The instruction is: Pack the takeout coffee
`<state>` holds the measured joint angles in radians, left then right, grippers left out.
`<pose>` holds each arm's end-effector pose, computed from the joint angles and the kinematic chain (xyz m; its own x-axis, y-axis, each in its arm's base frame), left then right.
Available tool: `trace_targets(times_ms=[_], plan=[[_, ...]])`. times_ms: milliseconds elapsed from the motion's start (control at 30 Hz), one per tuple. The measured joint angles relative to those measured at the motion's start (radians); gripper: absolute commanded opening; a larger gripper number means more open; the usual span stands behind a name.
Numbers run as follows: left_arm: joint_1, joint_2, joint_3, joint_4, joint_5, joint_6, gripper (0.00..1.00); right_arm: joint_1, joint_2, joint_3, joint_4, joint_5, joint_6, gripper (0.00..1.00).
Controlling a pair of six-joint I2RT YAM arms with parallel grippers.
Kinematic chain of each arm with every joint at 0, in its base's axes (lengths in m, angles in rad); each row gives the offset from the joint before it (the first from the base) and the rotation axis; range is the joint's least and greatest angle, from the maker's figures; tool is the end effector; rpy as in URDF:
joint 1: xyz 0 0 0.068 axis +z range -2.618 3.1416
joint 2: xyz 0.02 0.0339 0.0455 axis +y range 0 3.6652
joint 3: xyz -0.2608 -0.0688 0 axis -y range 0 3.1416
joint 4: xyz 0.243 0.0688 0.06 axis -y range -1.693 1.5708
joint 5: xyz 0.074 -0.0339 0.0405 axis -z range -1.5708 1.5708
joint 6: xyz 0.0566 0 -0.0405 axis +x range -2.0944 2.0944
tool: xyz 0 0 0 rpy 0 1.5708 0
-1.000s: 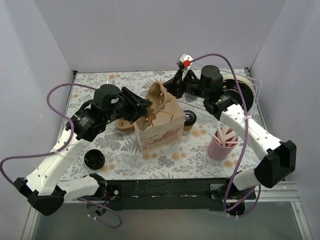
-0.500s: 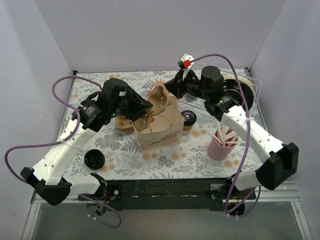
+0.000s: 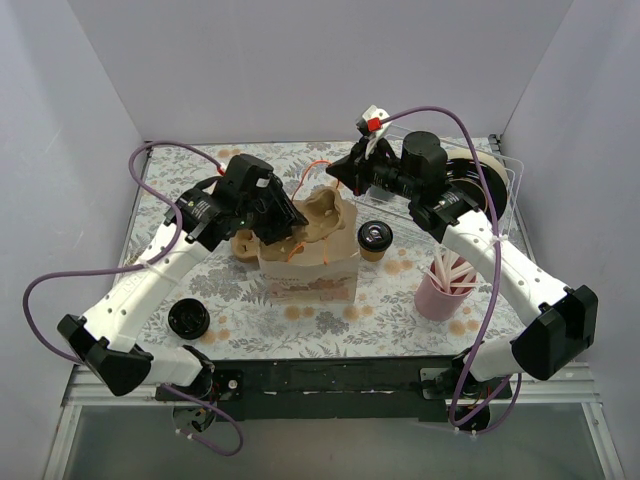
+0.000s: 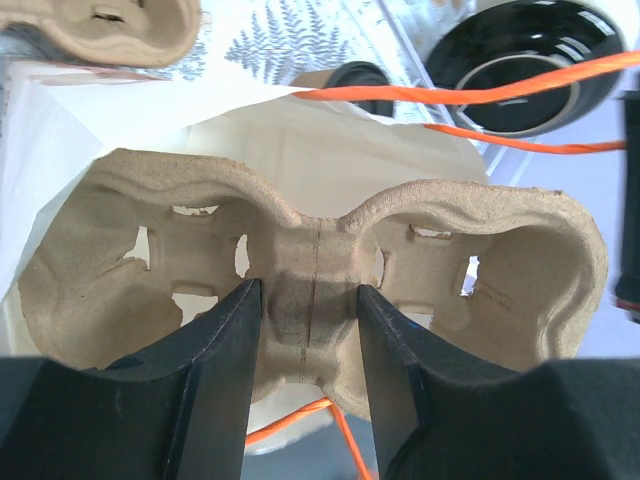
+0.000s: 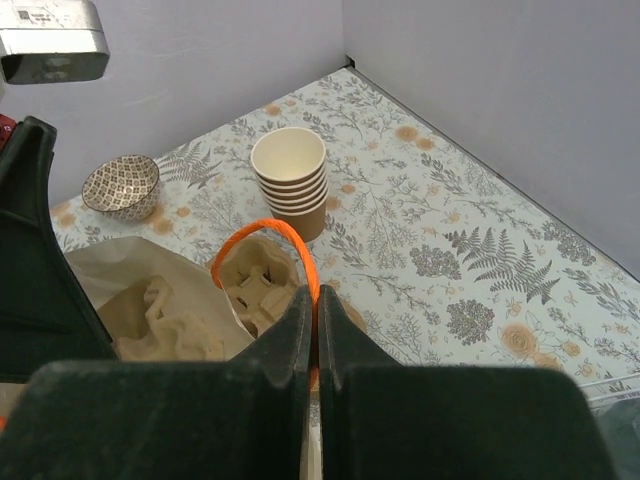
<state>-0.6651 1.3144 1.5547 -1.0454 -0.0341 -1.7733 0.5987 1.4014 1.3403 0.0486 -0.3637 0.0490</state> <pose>0.2106 -0.1627 0.3878 -0.4719 -0.8741 0.1153 -0.6760 0.2747 -0.6838 0.2771 0.2134 0.4140 -0.0505 0.0210 -0.9985 -0.8191 0.5712 0.0534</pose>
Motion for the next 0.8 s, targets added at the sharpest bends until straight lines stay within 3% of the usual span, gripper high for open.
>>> trace_targets(times_ms=[367, 800], plan=[[-0.011, 0.058, 0.046, -0.029, -0.007, 0.146, 0.25, 0.002, 0.0, 0.0, -0.003, 0.002, -0.011, 0.01], [-0.031, 0.055, -0.015, -0.028, 0.024, 0.312, 0.27, 0.02, -0.033, -0.055, 0.002, -0.012, -0.053, 0.01]])
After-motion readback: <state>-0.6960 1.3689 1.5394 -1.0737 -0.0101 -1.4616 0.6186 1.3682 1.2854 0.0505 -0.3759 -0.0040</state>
